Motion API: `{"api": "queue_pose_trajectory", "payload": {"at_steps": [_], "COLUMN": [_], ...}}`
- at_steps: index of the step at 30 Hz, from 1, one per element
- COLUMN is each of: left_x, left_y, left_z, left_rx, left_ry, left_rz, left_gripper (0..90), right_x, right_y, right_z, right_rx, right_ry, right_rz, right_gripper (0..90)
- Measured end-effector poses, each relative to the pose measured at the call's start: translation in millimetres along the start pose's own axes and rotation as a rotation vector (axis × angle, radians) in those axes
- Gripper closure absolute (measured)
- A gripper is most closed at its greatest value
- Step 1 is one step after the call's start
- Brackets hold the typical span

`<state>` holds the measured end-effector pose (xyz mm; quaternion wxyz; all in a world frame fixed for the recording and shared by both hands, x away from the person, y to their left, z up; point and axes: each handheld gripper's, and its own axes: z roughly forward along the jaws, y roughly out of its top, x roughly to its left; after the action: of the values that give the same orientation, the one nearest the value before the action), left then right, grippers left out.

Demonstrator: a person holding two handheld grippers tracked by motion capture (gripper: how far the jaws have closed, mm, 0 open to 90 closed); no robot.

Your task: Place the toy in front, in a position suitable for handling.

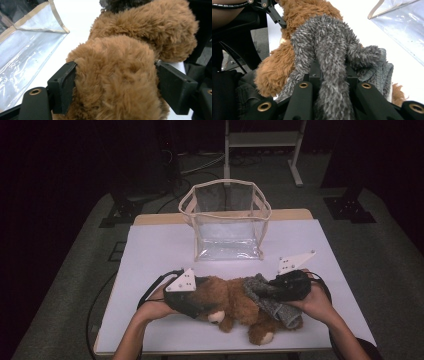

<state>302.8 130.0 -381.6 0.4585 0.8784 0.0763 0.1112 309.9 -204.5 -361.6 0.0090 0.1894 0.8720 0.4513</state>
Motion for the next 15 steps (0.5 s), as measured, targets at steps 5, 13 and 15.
{"api": "queue_pose_trajectory", "payload": {"at_steps": [5,13,15], "left_x": [0.6,0.0,0.6], "left_y": [-4.7,-8.9,-10.6], "left_z": [0.2,-2.3,-2.7], "left_rx": [-0.002,0.004,-0.006], "left_ry": [-0.013,-0.016,-0.021], "left_rz": [-0.017,-0.005,-0.015], "left_gripper": [31.5,32.3,33.0], "right_x": [-0.6,1.9,-0.8], "right_y": [17.1,43.7,37.0], "right_z": [3.3,34.8,31.2], "right_rx": [0.016,0.065,0.059], "right_ry": [-0.01,0.032,0.031], "right_rz": [-0.035,-0.109,-0.088], "right_gripper": [74.6,74.5,74.4]}}
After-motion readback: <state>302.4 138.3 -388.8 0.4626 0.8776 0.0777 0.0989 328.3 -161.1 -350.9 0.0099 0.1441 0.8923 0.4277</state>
